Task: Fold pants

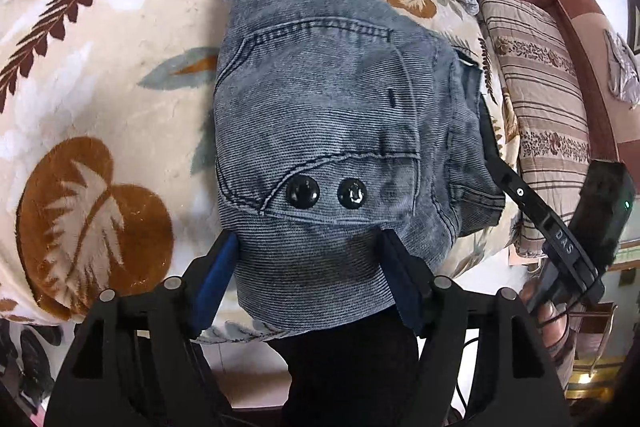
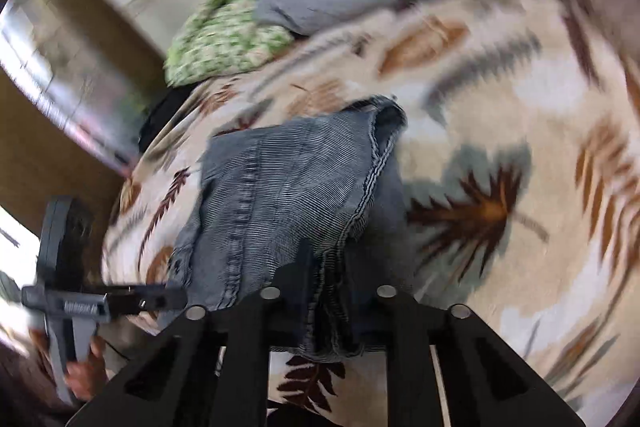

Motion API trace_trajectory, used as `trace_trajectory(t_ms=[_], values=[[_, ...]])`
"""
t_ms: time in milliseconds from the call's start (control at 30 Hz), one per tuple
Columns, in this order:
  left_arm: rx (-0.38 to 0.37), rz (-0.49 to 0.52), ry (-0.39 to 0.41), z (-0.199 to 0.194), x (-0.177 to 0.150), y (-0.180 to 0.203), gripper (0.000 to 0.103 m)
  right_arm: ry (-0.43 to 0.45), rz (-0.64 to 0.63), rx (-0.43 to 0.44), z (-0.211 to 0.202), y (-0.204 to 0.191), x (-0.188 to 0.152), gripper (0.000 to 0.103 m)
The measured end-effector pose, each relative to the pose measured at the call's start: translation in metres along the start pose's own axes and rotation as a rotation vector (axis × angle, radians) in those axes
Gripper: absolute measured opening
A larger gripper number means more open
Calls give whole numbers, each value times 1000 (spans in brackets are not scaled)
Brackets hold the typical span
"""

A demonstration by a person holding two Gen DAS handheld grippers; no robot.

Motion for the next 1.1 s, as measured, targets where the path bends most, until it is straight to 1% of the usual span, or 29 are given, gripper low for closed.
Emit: trace_trajectory(t_ms=[33,67,133,167,200,233,267,300,333,367,400,433,467,500,533,600,633,667,700,767,800,833,900,1000,1033,1067,1100], values=[[1,1,0,3,0,0,72,5,-25,-21,-1,-2,-1,12],[7,4,0,6,0,0,76,6,-45,-63,2,1,-2,11],[23,14,-4,13,-1,-1,79,-8,-53,-152,14,16,-6,6],[16,8,-10,17,-2,-4,82,-30,-36,-190,23,29,-9,6],[-17,-22,-28,21,-3,-9,82,-46,-21,-205,28,38,-12,7],[-39,-42,-30,20,-3,-13,82,-51,1,-199,30,45,-13,7],[-56,-54,-28,17,-4,-15,82,-37,45,-161,24,50,-12,8],[-62,-54,-25,11,-5,-16,81,-26,96,-105,16,53,-9,13],[-62,-50,-19,7,-7,-15,81,-10,142,-48,8,56,-6,13],[-64,-39,-11,2,-10,-14,80,9,189,14,-2,59,-4,14],[-70,-25,-5,-1,-12,-11,80,12,229,84,-10,61,-3,18],[-79,-13,1,-3,-14,-8,80,6,259,147,-16,61,-3,27],[-80,-4,4,-4,-15,-6,80,-1,272,193,-19,59,-4,34],[-69,8,7,-3,-16,-3,80,-9,261,204,-20,54,-7,44],[-56,17,7,-1,-15,-2,80,-24,241,196,-17,49,-9,47],[-37,29,-8,4,-14,0,80,-73,205,184,-6,39,-18,46],[-33,27,-10,5,-14,0,80,-87,179,170,-2,35,-21,33],[-31,28,-8,5,-14,0,80,-91,115,109,3,27,-25,23],[-25,35,-7,5,-14,0,80,-91,60,66,5,19,-26,14],[-17,37,-11,9,-14,-1,81,-56,-19,27,-3,8,-27,13],[-14,28,-24,16,-15,-4,83,-43,-46,-4,-4,8,-27,13],[-17,21,-34,21,-16,-7,83,-53,-65,-47,1,11,-27,13],[-5,30,-35,27,-16,-6,84,-85,-68,-92,16,24,-32,10],[21,64,-29,22,-18,-1,84,-66,-34,-82,19,27,-35,12],[12,58,-36,20,-18,-2,84,-69,-23,-79,17,27,-35,15],[-6,50,-43,16,-20,-4,83,-74,-7,-64,15,26,-35,16],[-36,50,-42,8,-21,-4,83,-76,6,-51,12,26,-33,19]])
Point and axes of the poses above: each gripper's, at about its wrist camera, not at the fingertips, and z roughly the way its jaws point, y to its right, x to its top, the point moved 2 cm from there along z, roughly the way its jaws point, and after that the axes turned 12 degrees about z, right-handed, at the moved point
